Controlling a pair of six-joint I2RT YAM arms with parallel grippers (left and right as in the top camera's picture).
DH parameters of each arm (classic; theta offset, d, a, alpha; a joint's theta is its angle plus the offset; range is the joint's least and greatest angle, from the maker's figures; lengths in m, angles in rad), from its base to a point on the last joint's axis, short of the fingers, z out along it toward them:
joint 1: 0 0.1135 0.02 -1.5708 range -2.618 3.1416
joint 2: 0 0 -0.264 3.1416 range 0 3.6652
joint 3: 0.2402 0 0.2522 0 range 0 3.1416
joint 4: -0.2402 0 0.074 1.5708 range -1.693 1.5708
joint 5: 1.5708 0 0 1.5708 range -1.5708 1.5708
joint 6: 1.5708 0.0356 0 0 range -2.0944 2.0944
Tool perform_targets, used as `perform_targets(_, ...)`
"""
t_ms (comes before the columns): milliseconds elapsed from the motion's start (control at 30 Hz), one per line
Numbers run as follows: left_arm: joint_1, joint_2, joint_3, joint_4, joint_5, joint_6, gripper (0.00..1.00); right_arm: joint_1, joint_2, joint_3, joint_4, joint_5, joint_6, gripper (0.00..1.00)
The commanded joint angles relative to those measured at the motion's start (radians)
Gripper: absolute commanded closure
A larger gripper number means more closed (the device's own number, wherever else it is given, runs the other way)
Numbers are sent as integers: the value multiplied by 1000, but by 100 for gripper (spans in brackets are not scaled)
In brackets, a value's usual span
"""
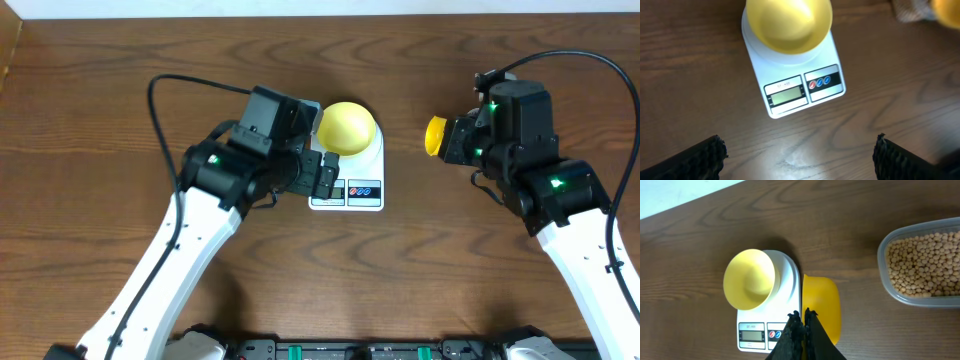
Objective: Scoop item into bowl and weigh 50g on scale
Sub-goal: 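Carry the scoop with the right gripper toward the soybean tub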
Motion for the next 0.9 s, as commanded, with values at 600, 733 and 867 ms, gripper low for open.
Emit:
perform_targets(600, -61, 128, 0, -39, -294, 114, 4, -79, -19, 63, 23, 36, -55, 99)
perform_targets(733, -104, 137, 0, -24, -339, 93, 4, -89, -19, 63, 30, 36, -55, 99)
perform_targets(867, -145, 153, -3, -19, -446, 40, 4, -89, -19, 63, 31, 37, -55, 99)
